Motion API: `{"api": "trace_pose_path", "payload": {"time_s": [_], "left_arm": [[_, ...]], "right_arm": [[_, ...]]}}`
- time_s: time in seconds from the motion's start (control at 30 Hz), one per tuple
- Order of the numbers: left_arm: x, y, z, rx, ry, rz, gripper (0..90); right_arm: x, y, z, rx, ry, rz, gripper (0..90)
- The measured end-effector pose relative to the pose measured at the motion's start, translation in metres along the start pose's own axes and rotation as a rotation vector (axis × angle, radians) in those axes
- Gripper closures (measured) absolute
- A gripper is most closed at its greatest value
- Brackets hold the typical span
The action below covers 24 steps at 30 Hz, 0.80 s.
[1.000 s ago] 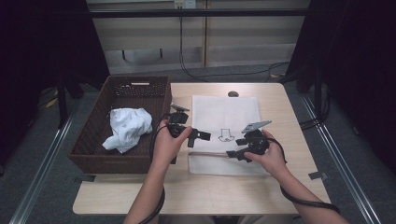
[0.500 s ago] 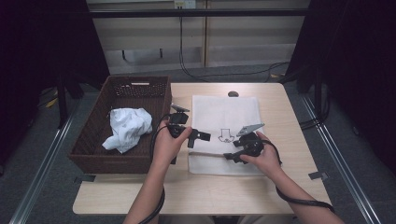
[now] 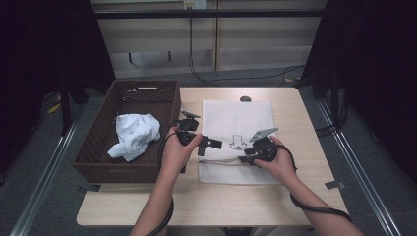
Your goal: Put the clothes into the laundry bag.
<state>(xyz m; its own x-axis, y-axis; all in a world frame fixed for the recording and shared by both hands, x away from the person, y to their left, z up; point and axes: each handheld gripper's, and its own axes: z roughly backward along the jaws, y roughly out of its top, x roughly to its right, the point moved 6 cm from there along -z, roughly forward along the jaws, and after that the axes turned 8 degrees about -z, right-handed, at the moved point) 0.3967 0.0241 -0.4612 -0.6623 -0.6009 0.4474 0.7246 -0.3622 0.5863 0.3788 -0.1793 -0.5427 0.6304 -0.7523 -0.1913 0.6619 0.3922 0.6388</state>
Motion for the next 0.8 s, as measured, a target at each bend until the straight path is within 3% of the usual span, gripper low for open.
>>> {"api": "trace_pose_path", "payload": {"time_s": [0.13,0.33,0.47,0.8], "left_arm": [[0.0,-0.001,-0.001,-0.009,0.001,-0.004,6.2],[0.002,0.0,-0.001,-0.005,-0.005,0.005,6.2],[0.001,0.0,0.0,-0.01,0.001,-0.009,6.4],[0.001,0.0,0.001,-0.007,0.004,-0.008,6.4]], "right_arm": [[0.003,0.002,0.0,-0.015,-0.036,0.028,70.0],[0.006,0.004,0.0,-0.036,-0.032,0.035,80.1],[0.007,0.005,0.0,-0.044,-0.025,0.02,83.3],[0.005,0.011,0.005,-0.056,-0.013,0.042,85.7]]}}
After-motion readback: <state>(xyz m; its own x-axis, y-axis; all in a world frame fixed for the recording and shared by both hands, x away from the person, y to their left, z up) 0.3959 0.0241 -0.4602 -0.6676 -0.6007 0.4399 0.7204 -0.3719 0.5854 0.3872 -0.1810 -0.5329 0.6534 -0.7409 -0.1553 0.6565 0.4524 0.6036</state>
